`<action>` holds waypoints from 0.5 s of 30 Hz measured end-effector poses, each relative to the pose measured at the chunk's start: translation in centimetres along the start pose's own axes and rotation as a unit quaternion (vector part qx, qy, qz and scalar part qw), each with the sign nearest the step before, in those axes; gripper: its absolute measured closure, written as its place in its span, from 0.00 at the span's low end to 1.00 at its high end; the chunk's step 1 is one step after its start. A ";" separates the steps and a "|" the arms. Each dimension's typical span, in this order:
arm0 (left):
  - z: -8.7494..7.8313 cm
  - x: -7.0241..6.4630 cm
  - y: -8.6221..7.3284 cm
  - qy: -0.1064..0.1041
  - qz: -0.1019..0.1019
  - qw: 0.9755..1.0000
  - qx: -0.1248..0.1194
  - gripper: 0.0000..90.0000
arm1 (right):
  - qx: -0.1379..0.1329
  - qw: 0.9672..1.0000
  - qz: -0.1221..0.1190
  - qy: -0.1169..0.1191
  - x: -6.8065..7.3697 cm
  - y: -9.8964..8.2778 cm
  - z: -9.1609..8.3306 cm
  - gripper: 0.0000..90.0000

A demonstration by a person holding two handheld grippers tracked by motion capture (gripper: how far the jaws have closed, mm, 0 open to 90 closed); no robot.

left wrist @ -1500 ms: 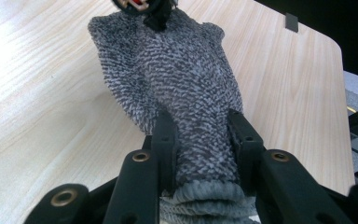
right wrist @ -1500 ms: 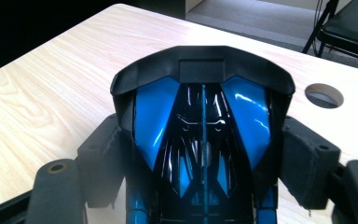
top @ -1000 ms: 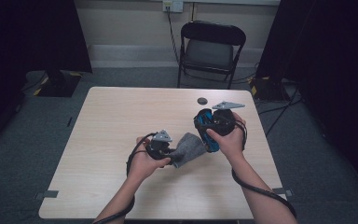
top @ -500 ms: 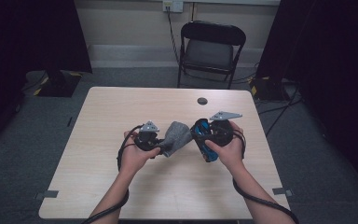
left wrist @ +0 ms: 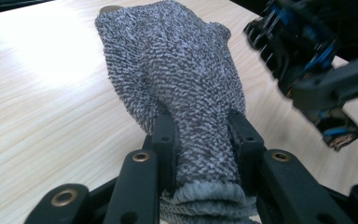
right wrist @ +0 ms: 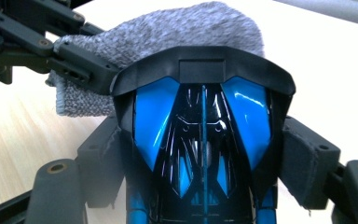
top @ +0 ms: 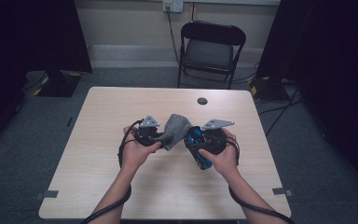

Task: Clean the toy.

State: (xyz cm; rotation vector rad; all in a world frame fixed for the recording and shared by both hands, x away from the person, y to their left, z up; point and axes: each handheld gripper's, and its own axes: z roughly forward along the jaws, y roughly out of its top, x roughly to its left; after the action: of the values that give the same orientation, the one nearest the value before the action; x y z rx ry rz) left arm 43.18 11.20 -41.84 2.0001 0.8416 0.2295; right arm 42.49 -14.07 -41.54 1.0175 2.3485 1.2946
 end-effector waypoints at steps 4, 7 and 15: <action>0.4 -0.4 0.2 -0.006 0.004 1.000 -0.002 0.76 | 0.002 1.000 -0.003 0.004 0.5 0.0 0.3 0.28; 0.6 -0.6 0.3 -0.011 0.005 1.000 -0.003 0.76 | 0.004 1.000 -0.011 0.005 0.8 0.1 0.5 0.28; 0.7 -0.9 0.2 -0.023 0.004 1.000 -0.002 0.76 | 0.006 1.000 -0.019 -0.002 0.9 0.4 0.8 0.28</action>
State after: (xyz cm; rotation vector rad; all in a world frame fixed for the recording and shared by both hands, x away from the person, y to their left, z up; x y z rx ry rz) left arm 42.94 10.09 -41.94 1.9974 0.8033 0.1891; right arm 42.45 -12.82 -41.56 0.9715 2.3639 1.2657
